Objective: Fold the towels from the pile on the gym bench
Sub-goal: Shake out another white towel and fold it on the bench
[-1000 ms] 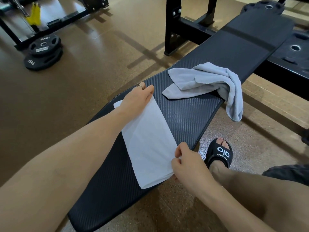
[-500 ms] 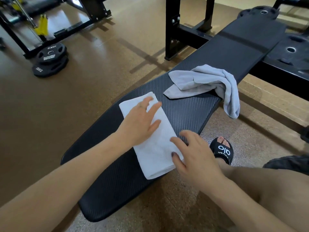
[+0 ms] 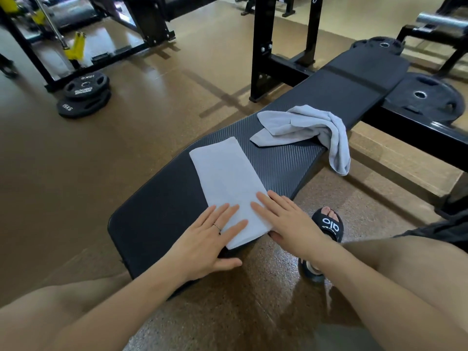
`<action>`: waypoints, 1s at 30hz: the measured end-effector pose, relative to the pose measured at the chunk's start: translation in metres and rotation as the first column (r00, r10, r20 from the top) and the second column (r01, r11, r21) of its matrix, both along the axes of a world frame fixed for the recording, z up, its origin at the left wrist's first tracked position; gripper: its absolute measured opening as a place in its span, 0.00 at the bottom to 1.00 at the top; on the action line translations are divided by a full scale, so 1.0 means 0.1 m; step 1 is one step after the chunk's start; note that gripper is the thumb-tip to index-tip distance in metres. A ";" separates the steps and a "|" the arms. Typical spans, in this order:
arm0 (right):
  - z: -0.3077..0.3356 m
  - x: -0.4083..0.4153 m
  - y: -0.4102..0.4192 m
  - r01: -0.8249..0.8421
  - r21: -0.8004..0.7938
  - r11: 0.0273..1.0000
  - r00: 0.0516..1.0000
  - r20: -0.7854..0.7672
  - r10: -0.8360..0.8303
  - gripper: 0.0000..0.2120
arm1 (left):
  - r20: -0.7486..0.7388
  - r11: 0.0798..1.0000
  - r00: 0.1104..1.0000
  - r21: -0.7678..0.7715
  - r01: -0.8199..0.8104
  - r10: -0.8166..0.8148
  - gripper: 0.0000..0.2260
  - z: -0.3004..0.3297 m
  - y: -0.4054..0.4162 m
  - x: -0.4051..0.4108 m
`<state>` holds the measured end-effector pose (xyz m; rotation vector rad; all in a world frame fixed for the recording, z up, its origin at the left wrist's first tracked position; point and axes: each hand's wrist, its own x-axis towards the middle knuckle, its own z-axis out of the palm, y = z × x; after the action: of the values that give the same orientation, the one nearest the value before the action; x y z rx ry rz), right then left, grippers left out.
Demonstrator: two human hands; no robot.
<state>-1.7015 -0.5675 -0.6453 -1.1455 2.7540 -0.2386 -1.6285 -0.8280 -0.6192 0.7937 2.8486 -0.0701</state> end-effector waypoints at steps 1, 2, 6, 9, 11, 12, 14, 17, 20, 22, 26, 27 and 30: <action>0.01 0.00 0.00 0.010 -0.024 1.000 1.000 0.001 -0.010 0.38 | 0.007 1.000 1.000 -0.014 0.022 -0.021 0.37 0.00 0.04 0.03; 0.02 0.00 0.00 0.010 -0.032 0.999 1.000 0.009 -0.009 0.37 | 0.014 0.999 1.000 -0.034 0.024 -0.023 0.37 -0.01 0.07 0.06; 0.02 -0.04 0.06 -0.033 -0.045 0.998 0.999 0.039 0.034 0.33 | -0.040 0.999 0.998 -0.021 -0.040 0.039 0.33 -0.02 0.13 0.08; 0.07 -0.05 0.08 -0.027 -0.120 0.992 0.999 0.044 0.033 0.25 | -0.146 0.999 0.989 -0.031 -0.034 0.029 0.27 -0.06 0.14 0.08; 0.12 -0.04 0.08 -0.019 -0.162 0.987 0.999 0.034 0.025 0.23 | -0.187 1.000 0.982 -0.021 -0.011 0.007 0.25 -0.08 0.12 0.07; 0.13 -0.03 0.08 -0.019 -0.177 0.984 0.999 0.030 0.024 0.22 | -0.201 1.000 0.980 -0.016 0.000 -0.003 0.25 -0.08 0.12 0.06; 0.15 0.00 0.08 -0.005 -0.207 0.978 1.000 0.028 0.011 0.21 | -0.240 1.000 0.971 -0.004 0.014 -0.015 0.23 -0.07 0.11 0.07; 0.19 0.07 0.06 0.027 -0.234 0.972 0.999 0.047 -0.016 0.22 | -0.278 0.998 0.960 0.035 0.042 -0.031 0.22 -0.05 0.11 0.12; 0.25 0.14 0.03 0.056 -0.314 0.948 0.998 0.056 -0.041 0.19 | -0.285 0.993 0.959 0.111 0.030 0.003 0.25 -0.06 0.09 0.19; 0.29 0.18 0.02 0.093 -0.354 0.931 0.993 0.098 -0.062 0.15 | -0.283 0.979 0.958 0.205 0.008 0.052 0.19 -0.05 0.10 0.22; 0.31 0.22 -0.01 0.175 -0.386 0.906 0.971 0.217 -0.096 0.15 | -0.188 0.933 0.969 0.349 -0.085 0.159 0.10 -0.06 0.08 0.25; 0.34 0.22 -0.02 0.227 -0.387 0.894 0.951 0.286 -0.118 0.14 | -0.127 0.902 0.971 0.410 -0.133 0.201 0.09 -0.05 0.07 0.26; 0.41 0.20 -0.05 0.339 -0.429 0.838 0.876 0.469 -0.114 0.08 | 0.079 0.735 0.960 0.627 -0.258 0.269 0.04 0.02 0.03 0.24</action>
<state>-1.6811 -0.5727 -0.6045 -0.7053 2.4724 -1.1512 -1.6040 -0.8251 -0.6174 0.4542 2.9688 0.9796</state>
